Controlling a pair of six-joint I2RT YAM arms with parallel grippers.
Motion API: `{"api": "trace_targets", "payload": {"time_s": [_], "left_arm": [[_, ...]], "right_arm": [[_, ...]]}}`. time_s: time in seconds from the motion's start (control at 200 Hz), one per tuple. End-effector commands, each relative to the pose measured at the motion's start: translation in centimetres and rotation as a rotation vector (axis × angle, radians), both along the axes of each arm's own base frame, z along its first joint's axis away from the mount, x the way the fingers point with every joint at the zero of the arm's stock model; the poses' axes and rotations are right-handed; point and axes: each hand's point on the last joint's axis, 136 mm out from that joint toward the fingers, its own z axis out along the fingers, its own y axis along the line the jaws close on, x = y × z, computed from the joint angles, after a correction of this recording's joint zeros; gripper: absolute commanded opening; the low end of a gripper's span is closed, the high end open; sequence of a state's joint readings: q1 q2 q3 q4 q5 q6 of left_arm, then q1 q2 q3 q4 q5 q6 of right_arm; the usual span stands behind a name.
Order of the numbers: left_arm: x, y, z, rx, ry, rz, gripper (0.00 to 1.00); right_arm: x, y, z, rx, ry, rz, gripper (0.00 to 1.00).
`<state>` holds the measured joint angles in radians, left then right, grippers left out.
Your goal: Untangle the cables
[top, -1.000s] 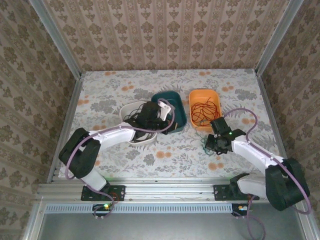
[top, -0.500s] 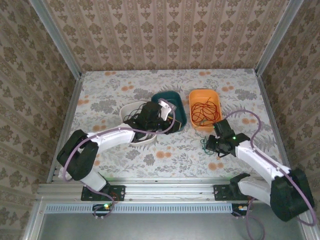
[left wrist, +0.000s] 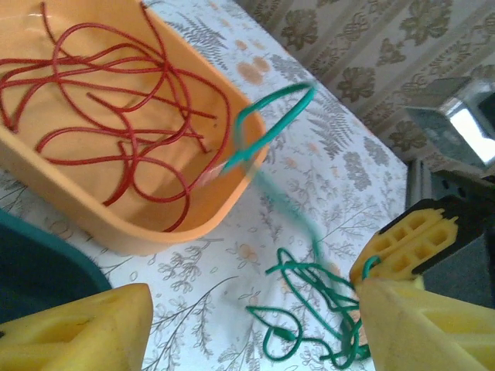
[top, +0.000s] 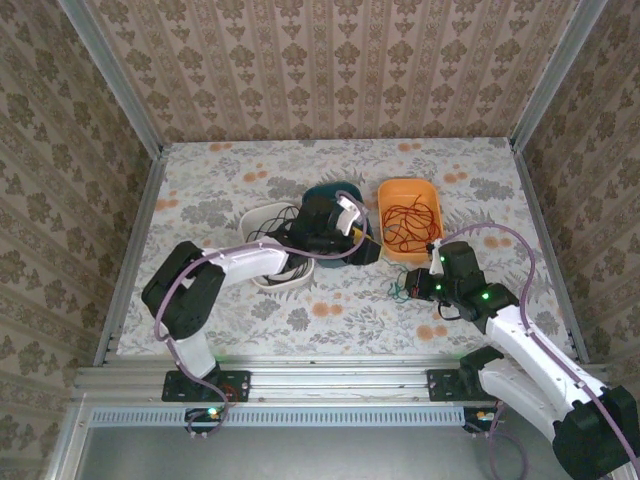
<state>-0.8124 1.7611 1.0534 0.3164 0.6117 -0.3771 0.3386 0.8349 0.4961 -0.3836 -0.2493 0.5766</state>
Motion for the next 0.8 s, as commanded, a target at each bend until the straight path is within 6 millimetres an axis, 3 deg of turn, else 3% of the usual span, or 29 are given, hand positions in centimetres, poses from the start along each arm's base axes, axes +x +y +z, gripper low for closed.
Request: {"api": "trace_targets", "payload": {"time_s": [0.0,0.085,0.18,0.265,0.355,0.44,0.48,0.625,0.795], "left_arm": [[-0.7,-1.3,1.7,-0.066,0.007,-0.074,0.63],[-0.9,-1.6,1.8,-0.073,0.018,-0.091,0.46],[-0.9,-1.6,1.7,-0.067,0.026,-0.092,0.1],[0.1,-1.1,1.3,-0.037,0.013,-0.016,0.0],[1.2,-0.1,1.3,-0.029,-0.018,0.077,0.0],[1.4,0.5,1.6,-0.034,-0.027,0.11,0.0],[1.5,0.7,1.6,-0.029,-0.03,0.124,0.0],[1.5,1.2,1.4,-0.023,-0.033,0.142,0.0],[1.6,1.5,1.7,-0.02,-0.044,0.154,0.0]], "right_arm": [[0.1,1.6,1.4,0.052,-0.049,0.081,0.07],[0.3,1.6,1.3,0.045,-0.046,0.077,0.07],[0.7,1.2,0.8,0.024,-0.036,0.051,0.07],[1.0,0.5,0.0,-0.015,-0.011,0.009,0.08],[1.2,-0.4,-1.3,-0.065,0.04,-0.034,0.16],[0.9,-1.4,-3.0,-0.132,0.118,-0.068,0.34],[0.6,-1.7,-4.0,-0.161,0.162,-0.074,0.39],[-0.6,-2.1,-6.8,-0.219,0.306,-0.064,0.41],[-0.8,-1.3,-7.3,-0.225,0.318,-0.025,0.42]]}}
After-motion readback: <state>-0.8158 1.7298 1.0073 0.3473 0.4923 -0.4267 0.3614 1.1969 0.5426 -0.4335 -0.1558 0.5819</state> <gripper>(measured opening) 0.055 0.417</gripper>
